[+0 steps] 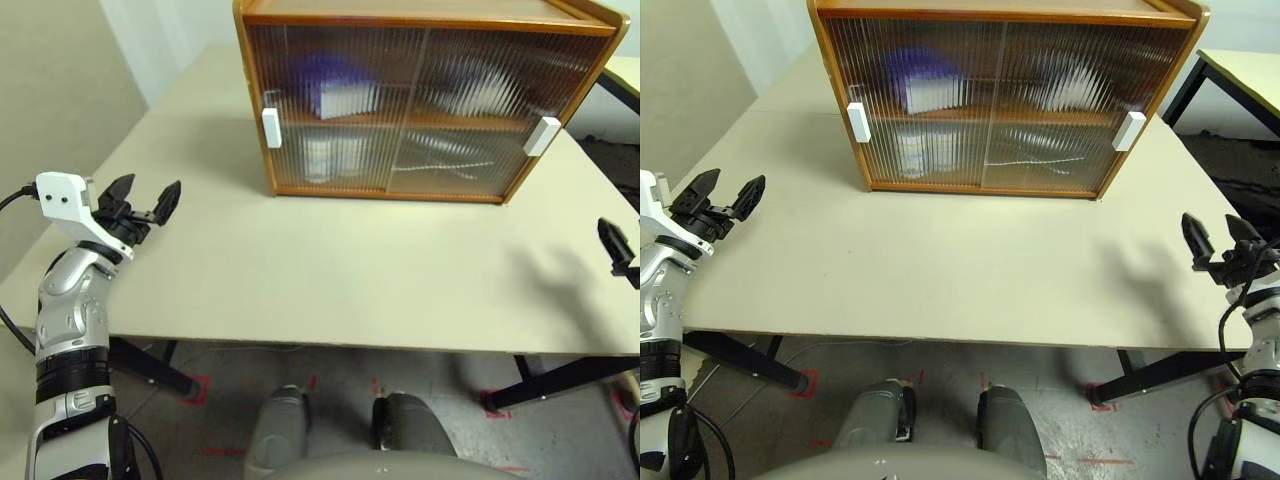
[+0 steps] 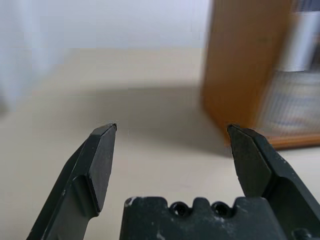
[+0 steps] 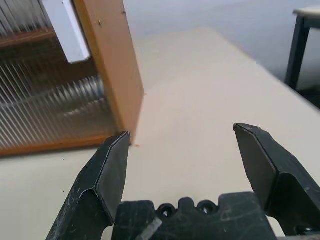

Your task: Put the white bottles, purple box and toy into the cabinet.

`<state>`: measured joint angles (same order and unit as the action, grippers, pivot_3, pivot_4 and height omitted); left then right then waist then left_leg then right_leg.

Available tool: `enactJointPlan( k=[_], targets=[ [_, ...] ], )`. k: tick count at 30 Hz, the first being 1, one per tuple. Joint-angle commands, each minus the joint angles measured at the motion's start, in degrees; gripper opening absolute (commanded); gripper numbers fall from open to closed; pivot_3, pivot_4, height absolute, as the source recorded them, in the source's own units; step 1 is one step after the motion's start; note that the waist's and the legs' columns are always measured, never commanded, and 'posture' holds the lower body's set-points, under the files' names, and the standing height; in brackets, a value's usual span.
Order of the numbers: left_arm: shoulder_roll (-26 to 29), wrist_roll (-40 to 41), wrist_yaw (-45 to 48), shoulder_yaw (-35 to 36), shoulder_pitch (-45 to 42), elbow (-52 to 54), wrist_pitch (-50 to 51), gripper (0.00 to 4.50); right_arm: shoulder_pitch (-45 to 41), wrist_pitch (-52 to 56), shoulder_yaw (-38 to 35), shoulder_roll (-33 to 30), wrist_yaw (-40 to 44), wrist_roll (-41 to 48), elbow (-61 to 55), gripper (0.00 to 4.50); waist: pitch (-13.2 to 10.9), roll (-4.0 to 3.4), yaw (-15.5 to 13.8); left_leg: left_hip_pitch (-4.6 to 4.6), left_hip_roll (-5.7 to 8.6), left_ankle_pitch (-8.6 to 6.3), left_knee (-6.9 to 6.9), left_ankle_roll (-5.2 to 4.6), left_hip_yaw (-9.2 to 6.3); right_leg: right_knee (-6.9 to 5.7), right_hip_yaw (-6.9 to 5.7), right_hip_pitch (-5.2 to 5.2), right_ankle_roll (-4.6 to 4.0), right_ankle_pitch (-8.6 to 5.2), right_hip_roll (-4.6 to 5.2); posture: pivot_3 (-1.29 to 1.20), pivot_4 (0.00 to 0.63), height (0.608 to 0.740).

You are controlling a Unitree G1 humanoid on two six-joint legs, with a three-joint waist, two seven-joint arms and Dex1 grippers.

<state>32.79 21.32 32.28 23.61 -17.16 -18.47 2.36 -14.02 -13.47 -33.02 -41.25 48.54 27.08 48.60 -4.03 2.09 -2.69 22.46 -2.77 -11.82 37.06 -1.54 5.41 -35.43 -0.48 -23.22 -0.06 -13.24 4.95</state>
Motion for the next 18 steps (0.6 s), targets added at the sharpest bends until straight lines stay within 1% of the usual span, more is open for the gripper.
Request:
enactJointPlan(
  k=[1, 4, 6, 8, 10, 14, 18],
  targets=[
    [0.8, -5.7, -3.6, -2.6, -1.9, -3.6, -2.7, 4.50, -4.2, -6.1, 1.1, -2.3, 4.3, -2.2, 10.0, 4.46, 0.0, 0.05, 0.2, -0.05, 0.00, 0.00, -0.04, 0.00, 0.00, 0.00, -0.01, 0.01, 0.00, 0.00, -0.02, 0.16, 0.032, 0.740],
    [0.8, -6.9, -6.0, -2.5, -4.2, -6.1, -3.6, 4.50, -8.3, -8.0, 0.4, -3.6, 4.7, -2.2, 16.1, 4.46, -0.1, 0.09, 0.4, -0.07, 0.01, 0.00, -0.04, 0.00, 0.01, -0.05, 0.02, 0.04, 0.00, 0.01, -0.04, 0.15, 0.036, 0.740],
    [0.6, -7.4, -7.4, -2.4, -5.7, -7.6, -3.7, 4.50, -10.6, -7.4, 0.4, -4.2, 4.6, -2.3, 19.0, 4.46, -0.1, 0.14, 0.4, -0.06, 0.02, 0.00, -0.05, 0.00, 0.03, -0.06, 0.07, 0.02, -0.02, 0.00, -0.04, 0.15, 0.035, 0.740],
    [1.2, -8.1, -8.3, -2.4, -6.4, -8.5, -4.2, 4.50, -12.7, -5.8, 0.5, -3.9, 5.9, -1.8, 20.0, 4.46, -0.1, 0.22, 0.4, -0.04, 0.02, 0.01, -0.06, 0.00, 0.06, -0.05, 0.10, 0.02, -0.05, -0.05, -0.04, 0.15, 0.049, 0.740],
    [1.6, -8.1, -8.9, -1.9, -6.0, -8.1, -4.2, 4.50, -13.5, -5.1, 1.1, -3.7, 6.9, -2.3, 20.7, 4.46, -0.1, 0.29, 0.4, -0.02, 0.02, -0.01, -0.11, 0.02, 0.11, -0.04, 0.16, -0.01, 0.06, -0.06, -0.04, 0.15, 0.037, 0.740],
    [1.5, -6.9, -9.9, -0.6, -5.6, -7.1, -3.7, 4.50, -14.5, -4.6, 1.0, -4.0, 5.4, -2.8, 21.8, 4.46, -0.1, 0.34, 0.2, 0.01, 0.01, -0.16, -0.15, 0.13, 0.10, -0.03, 0.15, -0.02, 0.37, -0.05, -0.03, 0.14, 0.030, 0.740],
    [1.3, -6.5, -9.0, -1.0, -5.4, -7.1, -3.3, 4.50, -15.0, -4.3, 0.7, -4.3, 5.2, -2.7, 21.9, 4.46, -0.1, 0.32, 0.1, 0.02, 0.01, -0.17, -0.17, 0.14, 0.09, -0.04, 0.12, -0.04, 0.39, -0.07, -0.03, 0.14, 0.023, 0.740]
  ],
)
